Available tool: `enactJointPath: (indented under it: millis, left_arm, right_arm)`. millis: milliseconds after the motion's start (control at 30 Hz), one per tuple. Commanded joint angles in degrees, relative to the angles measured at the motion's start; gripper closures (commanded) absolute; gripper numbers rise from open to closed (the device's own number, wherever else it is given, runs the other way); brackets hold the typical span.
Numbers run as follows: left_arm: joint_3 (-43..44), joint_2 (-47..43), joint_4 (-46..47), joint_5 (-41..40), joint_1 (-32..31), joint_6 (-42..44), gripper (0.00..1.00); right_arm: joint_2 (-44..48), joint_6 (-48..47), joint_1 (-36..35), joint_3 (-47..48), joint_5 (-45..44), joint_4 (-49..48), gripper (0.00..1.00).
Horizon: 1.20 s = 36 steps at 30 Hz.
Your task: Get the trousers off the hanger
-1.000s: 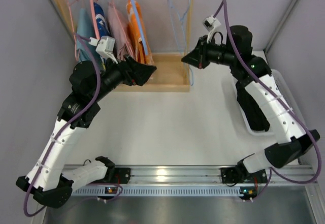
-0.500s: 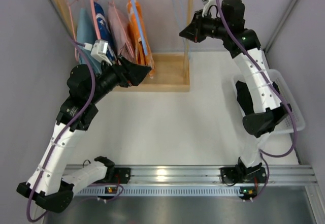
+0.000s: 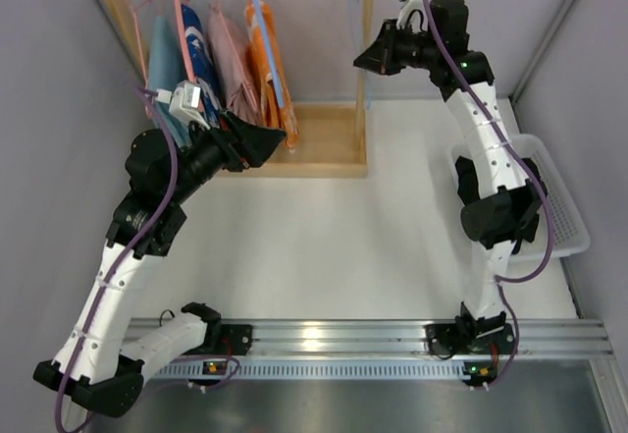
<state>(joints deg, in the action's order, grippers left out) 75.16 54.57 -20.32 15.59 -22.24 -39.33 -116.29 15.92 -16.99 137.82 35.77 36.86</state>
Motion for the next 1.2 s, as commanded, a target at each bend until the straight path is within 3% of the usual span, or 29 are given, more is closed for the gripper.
enactJointPath:
  millis: [0, 67, 167, 233, 267, 367, 500, 600, 700, 933, 1033, 1167]
  left_arm:
    - [-0.18, -0.87, 2.83, 0.66, 0.53, 0.48, 0.01]
    - [0.08, -0.86, 2.83, 0.93, 0.88, 1.53, 0.01]
    - [1.48, -0.25, 2.83, 2.59, 1.58, 2.76, 0.01]
    - [2.19, -0.25, 2.82, 3.56, 1.76, 3.20, 0.01]
    - [2.36, -0.34, 2.83, 3.57, 1.76, 3.99, 0.01]
    - [3.33, -0.51, 2.65, 3.21, 2.11, 5.57, 0.01]
    - [5.61, -0.43, 1.77, 3.12, 2.73, 7.42, 0.01]
    - [8.94, 0.71, 0.37, 2.16, 2.90, 7.95, 0.05]
    - [13.69, 3.87, -0.77, 0.23, 2.99, 8.04, 0.12]
    - [28.71, 15.73, -4.82, -3.73, 2.99, 9.98, 0.21]
    - [34.87, 20.82, -4.82, -6.35, 2.99, 9.54, 0.31]
    - [37.78, 25.14, -4.91, -14.97, 2.99, 9.19, 0.53]
  right_arm:
    - [0.45, 1.66, 0.82, 0.88, 1.31, -2.32, 0.94]
    - [1.58, 1.31, 0.73, 0.00, 1.23, -2.58, 0.72]
    - [4.74, 1.48, 0.47, -2.90, 0.80, -3.89, 0.51]
    - [6.85, 1.83, 0.38, -6.41, 0.62, -4.60, 0.42]
    - [8.95, 2.01, 0.38, -7.55, 0.27, -4.69, 0.32]
    - [13.96, 2.10, 0.47, -12.30, -0.69, -5.05, 0.20]
    - [20.56, 0.26, 0.47, -19.32, -3.68, -4.09, 0.13]
    - [24.96, -3.34, 0.47, -23.02, -6.76, -1.11, 0.10]
    - [28.92, -6.69, 0.91, -26.45, -9.66, 0.49, 0.01]
    - [36.91, -8.19, 2.40, -33.40, -13.18, 1.46, 0.01]
    - [39.46, -8.28, 2.49, -36.74, -14.15, 0.14, 0.01]
    - [40.44, -8.28, 2.49, -37.80, -14.68, -0.21, 0.00]
